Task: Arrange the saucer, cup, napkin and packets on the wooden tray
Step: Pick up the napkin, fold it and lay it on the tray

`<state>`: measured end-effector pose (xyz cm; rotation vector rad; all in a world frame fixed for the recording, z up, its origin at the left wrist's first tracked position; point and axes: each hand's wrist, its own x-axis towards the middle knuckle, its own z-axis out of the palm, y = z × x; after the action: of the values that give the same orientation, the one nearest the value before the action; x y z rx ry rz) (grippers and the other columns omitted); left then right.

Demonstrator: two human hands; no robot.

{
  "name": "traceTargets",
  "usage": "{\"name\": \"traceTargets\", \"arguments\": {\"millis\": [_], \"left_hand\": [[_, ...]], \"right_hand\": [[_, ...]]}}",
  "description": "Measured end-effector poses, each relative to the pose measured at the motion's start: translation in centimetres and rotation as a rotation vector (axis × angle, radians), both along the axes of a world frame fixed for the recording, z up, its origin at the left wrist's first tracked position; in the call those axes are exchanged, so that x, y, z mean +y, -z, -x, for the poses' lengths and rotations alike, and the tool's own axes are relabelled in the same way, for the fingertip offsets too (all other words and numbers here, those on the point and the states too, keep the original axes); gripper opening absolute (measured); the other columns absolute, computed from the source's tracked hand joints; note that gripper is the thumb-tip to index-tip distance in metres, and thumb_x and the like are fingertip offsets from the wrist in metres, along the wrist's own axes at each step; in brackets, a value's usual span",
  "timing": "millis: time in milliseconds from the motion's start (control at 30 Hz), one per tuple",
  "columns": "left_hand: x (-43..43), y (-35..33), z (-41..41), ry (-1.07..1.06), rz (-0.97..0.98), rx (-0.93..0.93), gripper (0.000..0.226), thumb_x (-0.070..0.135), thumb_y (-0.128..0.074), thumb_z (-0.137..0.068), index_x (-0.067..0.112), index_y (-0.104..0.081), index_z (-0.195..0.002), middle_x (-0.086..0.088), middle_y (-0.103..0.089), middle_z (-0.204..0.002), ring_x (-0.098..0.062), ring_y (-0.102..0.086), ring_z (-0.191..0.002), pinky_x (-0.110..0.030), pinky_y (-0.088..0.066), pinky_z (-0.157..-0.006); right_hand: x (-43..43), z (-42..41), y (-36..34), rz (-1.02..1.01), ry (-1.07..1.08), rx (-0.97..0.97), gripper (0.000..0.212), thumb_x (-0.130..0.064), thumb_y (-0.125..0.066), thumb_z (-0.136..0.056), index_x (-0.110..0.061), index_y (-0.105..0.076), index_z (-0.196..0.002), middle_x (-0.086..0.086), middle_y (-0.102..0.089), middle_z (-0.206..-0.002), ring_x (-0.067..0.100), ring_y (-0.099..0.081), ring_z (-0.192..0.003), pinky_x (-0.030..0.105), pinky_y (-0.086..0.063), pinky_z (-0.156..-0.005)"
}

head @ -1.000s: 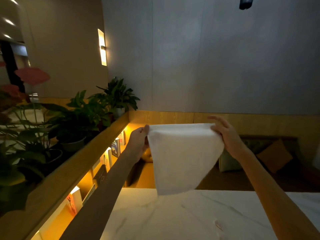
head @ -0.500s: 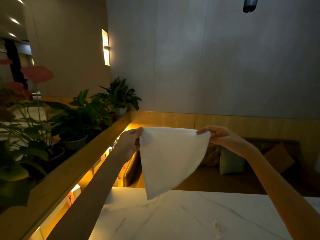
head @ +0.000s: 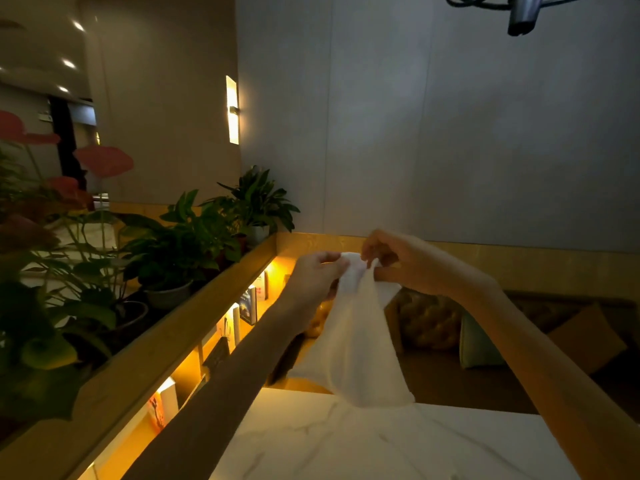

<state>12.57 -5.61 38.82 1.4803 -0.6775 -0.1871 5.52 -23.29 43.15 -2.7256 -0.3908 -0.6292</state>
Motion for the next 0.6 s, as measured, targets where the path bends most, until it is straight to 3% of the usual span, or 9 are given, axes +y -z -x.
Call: {"name": "traceTargets", "arguments": {"millis": [67, 167, 367, 433, 500, 600], "left_hand": [[-0.6, -0.1, 1.0, 0.054, 0.005, -0.004, 0.035, 0.027, -0.057, -0.095, 0.008, -0.06, -0.124, -0.007, -0.068, -0.107, -0.018, -0.068, -0.097, -0.027, -0.059, -0.078], [-0.9, 0.1, 1.5, 0.075, 0.038, 0.019, 0.033, 0.028, -0.057, -0.095, 0.008, -0.061, -0.122, -0.011, -0.07, -0.109, -0.022, -0.069, -0.099, -0.028, -0.059, -0.077], [-0.7, 0.6, 1.8, 0.114, 0.048, -0.061, 0.033, 0.038, -0.058, -0.093, 0.016, -0.062, -0.118, 0.0, -0.073, -0.107, -0.014, -0.072, -0.096, -0.024, -0.06, -0.076], [-0.6, 0.7, 2.2, 0.129, 0.029, -0.118, 0.033, 0.041, -0.065, -0.087, 0.021, -0.061, -0.114, 0.008, -0.074, -0.099, -0.007, -0.073, -0.09, -0.016, -0.058, -0.068], [-0.7, 0.8, 2.2, 0.091, 0.003, -0.179, 0.028, 0.037, -0.068, -0.086, 0.024, -0.062, -0.11, 0.006, -0.074, -0.101, -0.006, -0.072, -0.092, -0.017, -0.057, -0.07], [-0.2, 0.7, 1.8, 0.056, 0.003, -0.176, 0.019, 0.032, -0.066, -0.089, 0.024, -0.063, -0.106, 0.001, -0.072, -0.105, -0.01, -0.071, -0.095, -0.023, -0.058, -0.076]], "right_hand": [[0.9, -0.2, -0.7, -0.053, -0.014, 0.073, 0.029, -0.026, -0.072, -0.081, -0.03, -0.052, -0.101, -0.01, -0.067, -0.092, 0.008, -0.068, -0.082, 0.021, -0.06, -0.069], [1.3, 0.0, -1.5, -0.047, 0.037, 0.101, 0.027, -0.027, -0.073, -0.08, -0.033, -0.052, -0.095, -0.007, -0.068, -0.094, 0.012, -0.069, -0.083, 0.024, -0.061, -0.067], [2.3, 0.2, -2.0, 0.103, 0.233, 0.077, 0.033, -0.025, -0.072, -0.083, -0.023, -0.049, -0.106, -0.008, -0.056, -0.087, 0.009, -0.058, -0.073, 0.017, -0.049, -0.06], [2.5, 0.3, -2.0, 0.147, 0.236, 0.043, 0.03, -0.025, -0.067, -0.086, -0.022, -0.046, -0.106, -0.008, -0.054, -0.082, 0.01, -0.055, -0.069, 0.025, -0.05, -0.066], [2.7, 0.2, -1.9, 0.205, 0.232, 0.051, 0.033, -0.023, -0.067, -0.087, -0.018, -0.045, -0.111, -0.001, -0.059, -0.09, 0.017, -0.06, -0.078, 0.033, -0.055, -0.075], [2.6, 0.2, -1.7, 0.251, 0.192, 0.037, 0.036, -0.025, -0.068, -0.086, -0.02, -0.045, -0.114, -0.003, -0.062, -0.093, 0.014, -0.063, -0.081, 0.019, -0.053, -0.067]]}}
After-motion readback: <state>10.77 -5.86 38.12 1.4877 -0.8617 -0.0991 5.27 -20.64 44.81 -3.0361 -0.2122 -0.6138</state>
